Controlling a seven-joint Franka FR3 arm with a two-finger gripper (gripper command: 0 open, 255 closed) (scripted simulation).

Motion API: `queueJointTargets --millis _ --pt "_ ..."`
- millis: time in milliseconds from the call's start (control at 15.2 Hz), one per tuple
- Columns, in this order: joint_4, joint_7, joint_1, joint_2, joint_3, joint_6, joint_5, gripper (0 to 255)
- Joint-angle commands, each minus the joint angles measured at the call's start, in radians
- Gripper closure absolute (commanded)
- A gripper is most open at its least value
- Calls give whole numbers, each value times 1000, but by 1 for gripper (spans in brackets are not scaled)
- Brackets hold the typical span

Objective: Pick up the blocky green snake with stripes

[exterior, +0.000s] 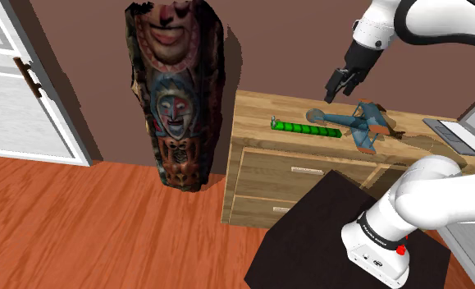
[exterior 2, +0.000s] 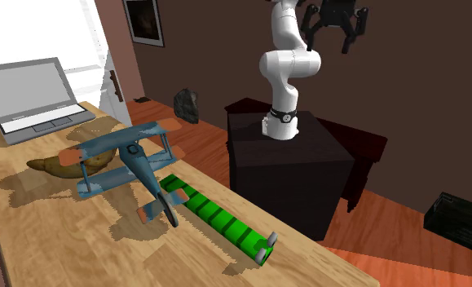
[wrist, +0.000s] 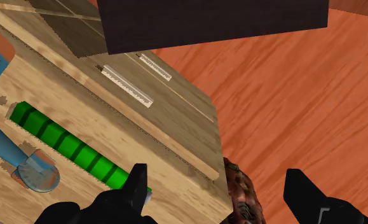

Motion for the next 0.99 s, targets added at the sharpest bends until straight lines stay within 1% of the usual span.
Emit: queueJointTargets --millis 0,264,462,660,924 --pt "0 0 0 0 0 0 0 0" --pt "-90 -135 -4 1 -87 97 -61 0" --pt "-142 -236 -9 23 -156 176 -108 0" --pt "-178 -337 -15 64 -227 261 -154 0" --pt "-201 -472 -18 151 -326 383 -207 0"
